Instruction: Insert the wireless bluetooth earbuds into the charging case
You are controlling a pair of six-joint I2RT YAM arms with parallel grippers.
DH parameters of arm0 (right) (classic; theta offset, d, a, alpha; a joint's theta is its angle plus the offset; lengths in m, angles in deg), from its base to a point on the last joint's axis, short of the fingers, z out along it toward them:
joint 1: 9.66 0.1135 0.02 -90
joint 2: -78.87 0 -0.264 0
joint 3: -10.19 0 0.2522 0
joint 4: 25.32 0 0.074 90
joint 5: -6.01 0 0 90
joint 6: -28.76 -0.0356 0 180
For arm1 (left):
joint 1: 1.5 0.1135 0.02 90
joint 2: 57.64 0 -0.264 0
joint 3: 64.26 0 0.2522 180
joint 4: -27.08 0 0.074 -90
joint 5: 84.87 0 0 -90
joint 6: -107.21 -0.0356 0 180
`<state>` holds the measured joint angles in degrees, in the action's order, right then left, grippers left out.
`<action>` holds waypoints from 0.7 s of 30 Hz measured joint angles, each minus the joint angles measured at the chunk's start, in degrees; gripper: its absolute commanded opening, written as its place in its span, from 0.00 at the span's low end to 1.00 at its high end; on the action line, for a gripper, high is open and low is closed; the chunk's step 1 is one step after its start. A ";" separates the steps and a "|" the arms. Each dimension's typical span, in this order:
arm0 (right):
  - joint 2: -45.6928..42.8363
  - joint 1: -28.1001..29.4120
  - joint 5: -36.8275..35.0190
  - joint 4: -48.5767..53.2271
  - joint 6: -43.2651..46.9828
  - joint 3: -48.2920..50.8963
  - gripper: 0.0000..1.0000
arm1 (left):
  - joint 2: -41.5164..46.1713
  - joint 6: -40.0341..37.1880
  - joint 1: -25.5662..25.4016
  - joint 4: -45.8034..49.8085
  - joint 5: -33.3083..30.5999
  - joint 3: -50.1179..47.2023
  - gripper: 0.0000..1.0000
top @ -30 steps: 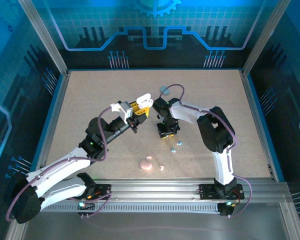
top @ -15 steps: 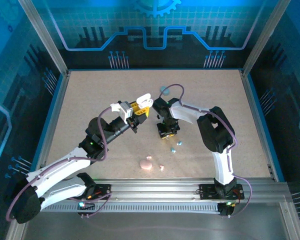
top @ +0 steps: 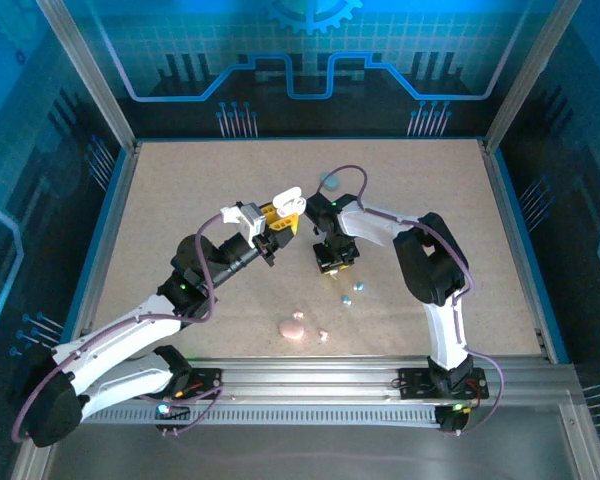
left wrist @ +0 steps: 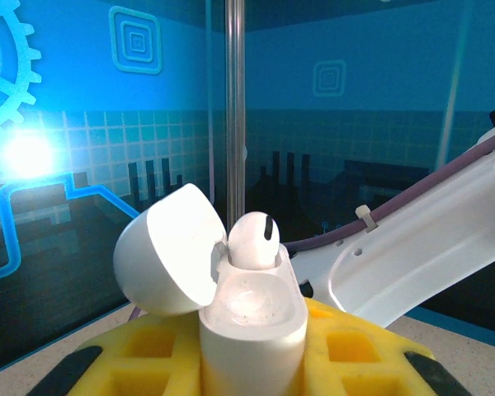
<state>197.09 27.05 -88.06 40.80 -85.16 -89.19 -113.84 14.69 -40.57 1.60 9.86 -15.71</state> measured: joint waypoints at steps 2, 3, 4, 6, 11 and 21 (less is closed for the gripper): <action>0.02 0.00 0.04 0.00 0.15 0.00 0.35 | 0.00 0.00 0.00 0.00 0.00 0.00 0.23; 0.04 0.00 0.15 0.00 0.20 0.00 0.35 | 0.00 0.00 0.00 0.00 0.00 0.00 0.23; 0.11 0.02 0.20 0.00 0.22 0.00 0.35 | 0.00 0.00 0.00 0.02 0.00 0.00 0.24; 0.37 0.02 0.24 0.04 0.22 0.00 0.35 | 0.00 0.00 0.00 0.02 0.00 0.00 0.23; 0.63 0.02 0.39 0.15 0.22 0.00 0.35 | 0.02 0.00 0.00 0.00 0.00 0.00 0.24; 0.63 0.02 0.15 0.28 0.37 0.00 0.31 | 0.02 0.00 0.00 0.02 0.00 0.00 0.24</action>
<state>197.72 27.07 -87.91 41.09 -84.79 -89.19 -113.82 14.69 -40.57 1.62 9.86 -15.71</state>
